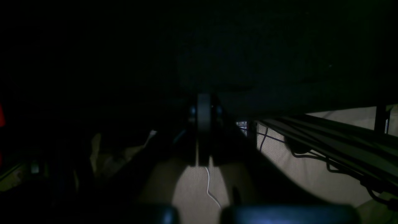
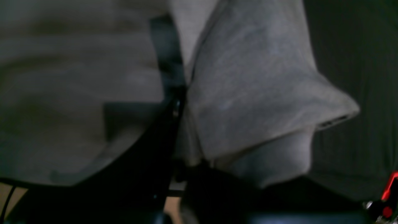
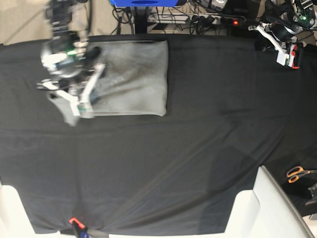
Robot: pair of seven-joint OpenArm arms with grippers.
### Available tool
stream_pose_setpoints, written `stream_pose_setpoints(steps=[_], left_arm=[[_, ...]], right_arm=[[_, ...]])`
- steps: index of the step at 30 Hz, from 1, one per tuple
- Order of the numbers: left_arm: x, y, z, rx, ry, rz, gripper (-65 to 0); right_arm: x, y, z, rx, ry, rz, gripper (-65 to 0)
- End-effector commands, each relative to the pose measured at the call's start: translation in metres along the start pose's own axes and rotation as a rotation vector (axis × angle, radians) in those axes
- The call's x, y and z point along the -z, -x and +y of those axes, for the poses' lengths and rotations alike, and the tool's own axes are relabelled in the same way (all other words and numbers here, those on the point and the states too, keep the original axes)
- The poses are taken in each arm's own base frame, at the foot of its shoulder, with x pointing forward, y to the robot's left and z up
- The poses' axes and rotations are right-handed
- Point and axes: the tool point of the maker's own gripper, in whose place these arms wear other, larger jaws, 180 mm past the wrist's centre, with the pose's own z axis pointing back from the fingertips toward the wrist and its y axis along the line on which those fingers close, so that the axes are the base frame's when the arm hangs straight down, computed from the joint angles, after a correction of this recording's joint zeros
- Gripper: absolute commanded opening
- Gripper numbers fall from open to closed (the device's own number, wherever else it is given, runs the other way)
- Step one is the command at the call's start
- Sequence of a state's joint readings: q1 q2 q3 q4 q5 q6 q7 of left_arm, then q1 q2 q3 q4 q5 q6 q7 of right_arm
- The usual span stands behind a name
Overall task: Fold the T-shirt properly
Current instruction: 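Press the right gripper down on the folded grey bundle to flatten it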
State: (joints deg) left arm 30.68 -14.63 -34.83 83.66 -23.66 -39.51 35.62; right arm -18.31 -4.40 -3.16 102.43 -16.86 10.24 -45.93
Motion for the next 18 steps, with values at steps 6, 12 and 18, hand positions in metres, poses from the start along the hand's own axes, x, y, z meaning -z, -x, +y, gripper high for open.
stream_pose_setpoints(steps=[6, 12, 18], left_arm=[[-0.005, -0.007, 0.004, 0.016, -0.002, -0.022, -65.0], [-0.004, -0.008, 0.004, 0.016, -0.002, -0.023, -65.0], [-0.003, -0.013, 0.005, 0.017, -0.001, -0.034, -65.0]], right_arm=[[-0.008, -0.025, 0.020, -0.030, 0.026, -0.066, -64.7], [-0.013, -0.034, 0.046, 0.061, -0.016, -0.086, -64.5], [-0.013, -0.035, 0.070, 0.184, -0.099, -0.040, -64.5]])
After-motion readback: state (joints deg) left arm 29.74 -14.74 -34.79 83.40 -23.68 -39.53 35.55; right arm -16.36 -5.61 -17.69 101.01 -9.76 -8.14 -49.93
